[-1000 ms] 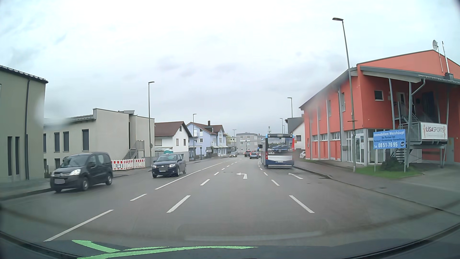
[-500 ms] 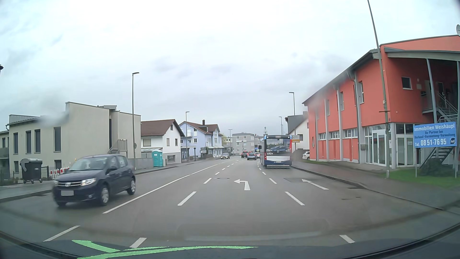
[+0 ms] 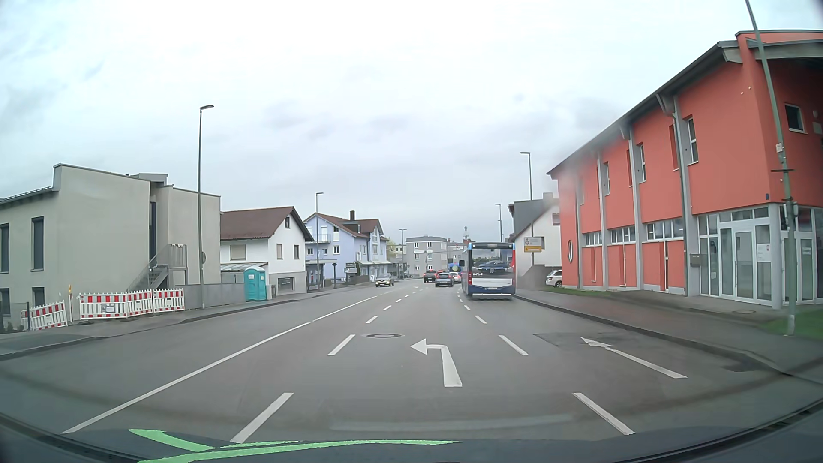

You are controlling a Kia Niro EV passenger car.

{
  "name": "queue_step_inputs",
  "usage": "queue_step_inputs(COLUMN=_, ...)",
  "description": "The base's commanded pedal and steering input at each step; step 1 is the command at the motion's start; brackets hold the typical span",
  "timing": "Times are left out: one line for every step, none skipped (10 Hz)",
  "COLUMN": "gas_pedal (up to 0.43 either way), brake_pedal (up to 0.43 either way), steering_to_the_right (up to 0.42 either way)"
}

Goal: Follow the waypoints while adhering to traffic rules and regulations

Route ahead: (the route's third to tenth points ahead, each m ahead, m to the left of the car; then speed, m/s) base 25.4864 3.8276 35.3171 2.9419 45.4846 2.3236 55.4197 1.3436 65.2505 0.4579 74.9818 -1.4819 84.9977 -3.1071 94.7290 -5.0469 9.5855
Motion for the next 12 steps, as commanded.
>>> queue_step_inputs(gas_pedal=0.000, brake_pedal=0.000, steering_to_the_right=0.015)
queue_step_inputs(gas_pedal=0.000, brake_pedal=0.000, steering_to_the_right=0.014)
queue_step_inputs(gas_pedal=0.000, brake_pedal=0.000, steering_to_the_right=0.014)
queue_step_inputs(gas_pedal=0.000, brake_pedal=0.000, steering_to_the_right=0.014)
queue_step_inputs(gas_pedal=0.000, brake_pedal=0.012, steering_to_the_right=0.012)
queue_step_inputs(gas_pedal=0.000, brake_pedal=0.037, steering_to_the_right=0.011)
queue_step_inputs(gas_pedal=0.000, brake_pedal=0.061, steering_to_the_right=0.011)
queue_step_inputs(gas_pedal=0.000, brake_pedal=0.061, steering_to_the_right=0.011)
queue_step_inputs(gas_pedal=0.000, brake_pedal=0.073, steering_to_the_right=0.010)
queue_step_inputs(gas_pedal=0.000, brake_pedal=0.079, steering_to_the_right=0.010)
queue_step_inputs(gas_pedal=0.000, brake_pedal=0.091, steering_to_the_right=0.009)
queue_step_inputs(gas_pedal=0.000, brake_pedal=0.098, steering_to_the_right=0.009)
